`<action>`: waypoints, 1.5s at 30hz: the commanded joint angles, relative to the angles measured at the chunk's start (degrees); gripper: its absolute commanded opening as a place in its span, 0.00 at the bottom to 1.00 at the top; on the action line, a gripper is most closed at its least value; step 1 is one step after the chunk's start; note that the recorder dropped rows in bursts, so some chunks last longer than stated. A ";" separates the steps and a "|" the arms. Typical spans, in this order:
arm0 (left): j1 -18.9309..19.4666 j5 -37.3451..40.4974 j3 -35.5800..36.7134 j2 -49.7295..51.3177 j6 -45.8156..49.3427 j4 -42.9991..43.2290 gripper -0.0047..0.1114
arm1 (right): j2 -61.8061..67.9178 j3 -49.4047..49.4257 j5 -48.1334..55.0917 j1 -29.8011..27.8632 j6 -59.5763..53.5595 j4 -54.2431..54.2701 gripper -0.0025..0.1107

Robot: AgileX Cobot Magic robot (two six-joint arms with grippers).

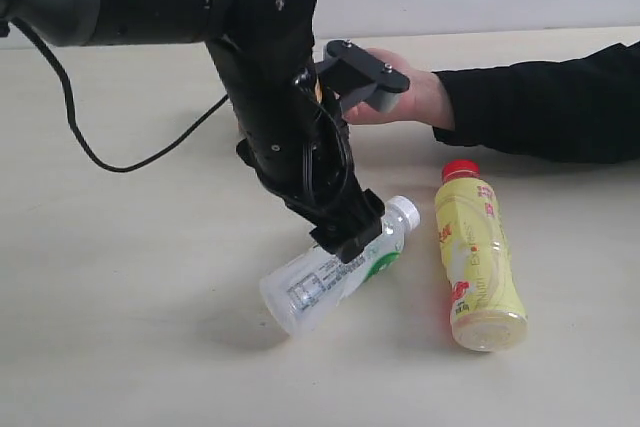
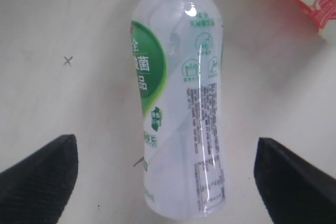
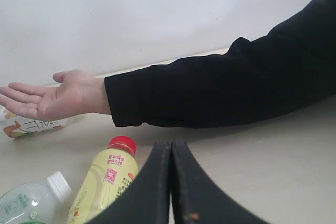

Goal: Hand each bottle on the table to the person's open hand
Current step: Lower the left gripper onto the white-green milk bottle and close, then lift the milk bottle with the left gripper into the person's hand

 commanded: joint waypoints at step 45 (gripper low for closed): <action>-0.10 -1.75 0.26 6.38 -0.81 -6.50 0.04 | -0.30 0.23 -0.35 0.00 -0.06 -0.05 0.02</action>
